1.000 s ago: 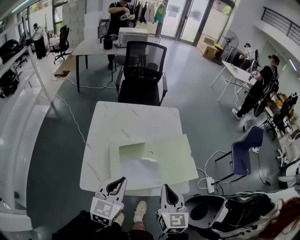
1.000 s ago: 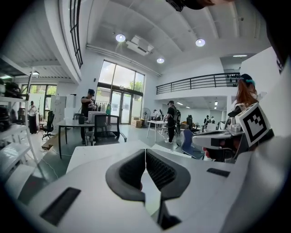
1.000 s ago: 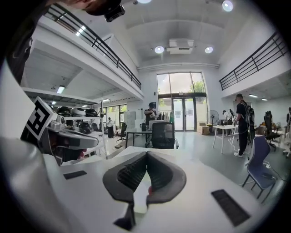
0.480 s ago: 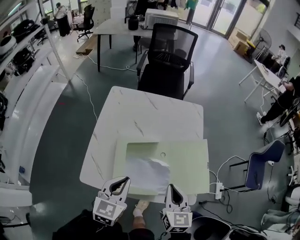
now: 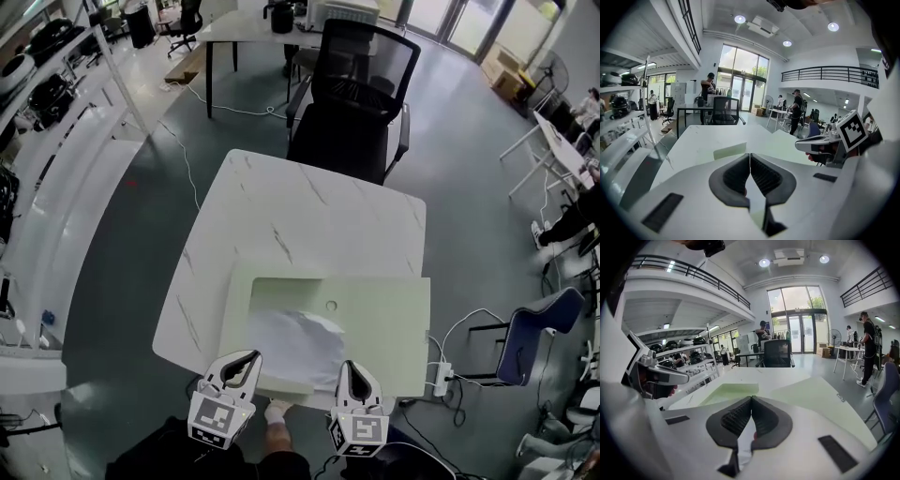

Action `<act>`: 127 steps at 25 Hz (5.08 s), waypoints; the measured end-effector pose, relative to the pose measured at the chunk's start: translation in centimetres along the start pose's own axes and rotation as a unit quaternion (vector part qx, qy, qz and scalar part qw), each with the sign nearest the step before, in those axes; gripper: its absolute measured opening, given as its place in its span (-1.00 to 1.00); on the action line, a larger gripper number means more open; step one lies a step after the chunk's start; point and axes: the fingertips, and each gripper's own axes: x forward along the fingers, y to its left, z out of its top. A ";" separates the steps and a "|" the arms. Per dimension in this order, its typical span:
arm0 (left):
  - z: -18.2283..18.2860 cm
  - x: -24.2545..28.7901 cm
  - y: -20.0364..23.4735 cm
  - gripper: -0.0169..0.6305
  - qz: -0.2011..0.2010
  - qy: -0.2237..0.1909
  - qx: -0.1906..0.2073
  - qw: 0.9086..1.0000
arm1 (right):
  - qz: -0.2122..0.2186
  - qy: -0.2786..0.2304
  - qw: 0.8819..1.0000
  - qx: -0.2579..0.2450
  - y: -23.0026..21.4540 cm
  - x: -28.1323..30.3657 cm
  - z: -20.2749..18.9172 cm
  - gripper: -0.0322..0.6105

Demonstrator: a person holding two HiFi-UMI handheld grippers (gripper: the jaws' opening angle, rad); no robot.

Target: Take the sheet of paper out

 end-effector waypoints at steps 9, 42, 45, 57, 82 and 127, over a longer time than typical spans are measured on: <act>-0.8 1.9 0.9 -0.87 0.023 0.010 -0.017 1.000 | 0.039 0.070 0.996 0.028 -1.9 5.0 -4.0 -0.33; -1.8 2.9 2.0 -0.87 0.060 0.021 -0.044 0.997 | 0.071 0.154 0.986 0.009 -2.2 9.1 -6.8 -0.84; -0.8 2.1 1.9 -0.87 0.059 0.012 -0.037 0.997 | 0.064 0.141 0.988 0.010 -2.2 8.3 -5.5 -0.84; 4.1 -3.5 -0.1 -0.87 0.031 -0.036 0.000 0.999 | 0.024 0.080 0.996 0.007 -1.3 1.4 0.5 -0.84; 9.1 -18.5 -3.3 -0.87 -0.055 -0.135 0.066 0.987 | -0.091 -0.075 0.993 -0.004 6.8 -18.0 10.3 -0.85; 4.7 -27.0 -6.7 -0.87 -0.156 -0.135 0.125 0.970 | -0.169 -0.131 0.977 0.014 16.2 -30.4 6.0 -0.85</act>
